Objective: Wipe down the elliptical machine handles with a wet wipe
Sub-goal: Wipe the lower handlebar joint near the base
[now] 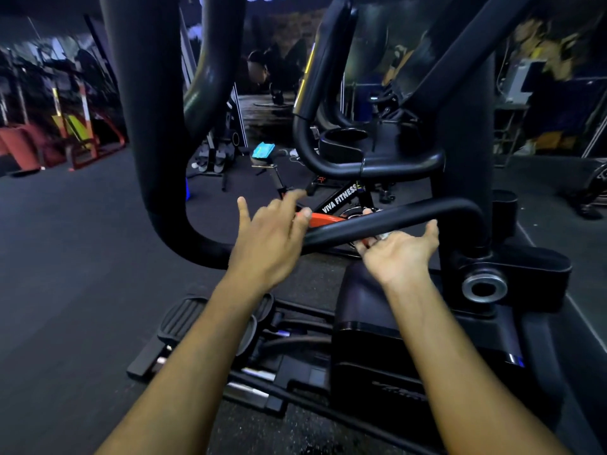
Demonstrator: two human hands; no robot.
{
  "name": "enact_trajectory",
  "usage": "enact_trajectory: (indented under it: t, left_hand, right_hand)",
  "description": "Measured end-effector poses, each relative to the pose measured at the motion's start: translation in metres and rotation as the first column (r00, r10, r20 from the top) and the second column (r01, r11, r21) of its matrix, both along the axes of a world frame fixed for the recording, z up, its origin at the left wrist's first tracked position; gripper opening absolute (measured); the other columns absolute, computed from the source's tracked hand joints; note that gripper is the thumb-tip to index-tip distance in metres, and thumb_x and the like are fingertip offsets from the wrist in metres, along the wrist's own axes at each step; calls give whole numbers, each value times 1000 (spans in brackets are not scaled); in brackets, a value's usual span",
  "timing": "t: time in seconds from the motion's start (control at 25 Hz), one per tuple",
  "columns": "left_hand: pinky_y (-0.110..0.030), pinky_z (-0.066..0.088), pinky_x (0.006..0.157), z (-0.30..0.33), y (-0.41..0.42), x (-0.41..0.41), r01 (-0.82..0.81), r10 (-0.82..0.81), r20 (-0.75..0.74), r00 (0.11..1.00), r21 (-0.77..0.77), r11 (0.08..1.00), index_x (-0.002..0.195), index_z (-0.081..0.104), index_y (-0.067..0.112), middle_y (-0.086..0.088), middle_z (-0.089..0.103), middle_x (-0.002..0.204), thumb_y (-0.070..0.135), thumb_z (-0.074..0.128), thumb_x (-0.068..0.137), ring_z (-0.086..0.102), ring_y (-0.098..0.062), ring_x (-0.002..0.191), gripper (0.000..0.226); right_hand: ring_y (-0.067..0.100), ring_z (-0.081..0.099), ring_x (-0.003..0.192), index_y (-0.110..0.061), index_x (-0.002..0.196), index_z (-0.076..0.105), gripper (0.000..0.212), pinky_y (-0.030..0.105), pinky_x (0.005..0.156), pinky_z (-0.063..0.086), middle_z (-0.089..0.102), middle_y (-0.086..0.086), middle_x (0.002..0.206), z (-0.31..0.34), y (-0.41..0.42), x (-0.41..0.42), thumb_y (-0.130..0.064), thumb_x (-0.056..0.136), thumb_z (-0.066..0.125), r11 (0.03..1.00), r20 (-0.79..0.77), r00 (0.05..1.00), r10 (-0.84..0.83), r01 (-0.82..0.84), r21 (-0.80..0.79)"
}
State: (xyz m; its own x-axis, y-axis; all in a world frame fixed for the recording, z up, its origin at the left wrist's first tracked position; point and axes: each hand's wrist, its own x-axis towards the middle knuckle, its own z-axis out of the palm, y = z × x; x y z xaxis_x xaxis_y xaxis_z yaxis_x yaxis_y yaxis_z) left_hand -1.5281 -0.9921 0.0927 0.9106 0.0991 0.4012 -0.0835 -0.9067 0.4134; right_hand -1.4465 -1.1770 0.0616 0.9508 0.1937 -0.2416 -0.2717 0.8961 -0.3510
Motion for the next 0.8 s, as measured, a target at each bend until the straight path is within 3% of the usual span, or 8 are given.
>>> enact_trajectory:
  t: [0.12, 0.28, 0.36, 0.44, 0.52, 0.56, 0.68, 0.8]
  left_hand:
    - [-63, 0, 127, -7, -12, 6, -118, 131, -35, 991, 261, 958, 134, 48, 25, -4, 67, 109, 53, -2, 102, 65, -33, 108, 66]
    - [-56, 3, 129, -3, -6, 9, -50, 48, 25, 999, 82, 995, 154, 35, 26, -6, 63, 124, 56, 0, 105, 59, -31, 125, 67]
    - [-52, 3, 130, -2, -2, 7, 5, -5, 54, 999, -10, 1000, 154, 35, 25, -5, 64, 124, 52, 6, 108, 56, -28, 129, 61]
    - [-50, 4, 130, -1, -1, 4, 38, -31, 87, 996, -87, 995, 152, 38, 24, -4, 66, 123, 48, 12, 110, 55, -26, 129, 55]
    - [-49, 5, 131, -1, 0, 4, 55, -39, 101, 994, -152, 987, 150, 39, 24, -4, 65, 130, 45, 15, 112, 53, -24, 132, 50]
    - [-48, 6, 131, -1, -1, 4, 55, -38, 102, 994, -171, 984, 150, 39, 25, -4, 65, 131, 44, 16, 112, 52, -24, 133, 48]
    - [-48, 8, 130, 0, -2, 1, 63, -44, 111, 993, -169, 984, 150, 39, 25, -1, 65, 119, 46, 17, 111, 53, -24, 130, 49]
    - [-47, 10, 130, 1, -2, -1, 66, -51, 101, 994, -159, 985, 149, 39, 25, 2, 66, 110, 50, 15, 109, 53, -21, 128, 53]
  right_hand:
    - [29, 61, 123, -12, 139, 54, 74, 43, 98, 48, 63, 15, 136, -4, 24, -9, -68, 97, 30, 994, 7, 1000, -10, 11, -111]
    - [27, 66, 112, -9, 131, 55, 40, 44, 96, 51, 61, 13, 136, -27, 46, -49, -36, 109, 36, 939, 64, 996, 64, -38, -341]
    - [23, 69, 111, -11, 128, 59, 31, 39, 92, 53, 68, 12, 128, -41, 32, -71, -21, 110, 36, 825, 291, 957, 8, 158, -543]
    - [15, 63, 121, -19, 126, 63, 30, 31, 104, 46, 68, -1, 128, -42, 3, -70, -14, 109, 39, 426, 643, 764, -54, 600, -677]
    - [19, 50, 135, -14, 133, 60, 35, 30, 117, 32, 60, -2, 138, -32, -21, -44, -8, 105, 41, -125, 874, 470, 125, 881, -456]
    - [23, 44, 141, -11, 136, 59, 37, 39, 120, 27, 57, 1, 143, -26, -24, -28, -8, 103, 42, -287, 876, 422, 232, 890, -353]
    - [32, 31, 149, -14, 139, 56, 45, 64, 119, 17, 52, 3, 148, -26, 8, -15, -33, 102, 40, -552, 708, 530, 466, 800, -236]
    - [31, 16, 154, -13, 144, 50, 63, 70, 118, 6, 49, 2, 147, -41, 56, -43, -55, 99, 36, -497, 608, 524, 596, 836, -234]
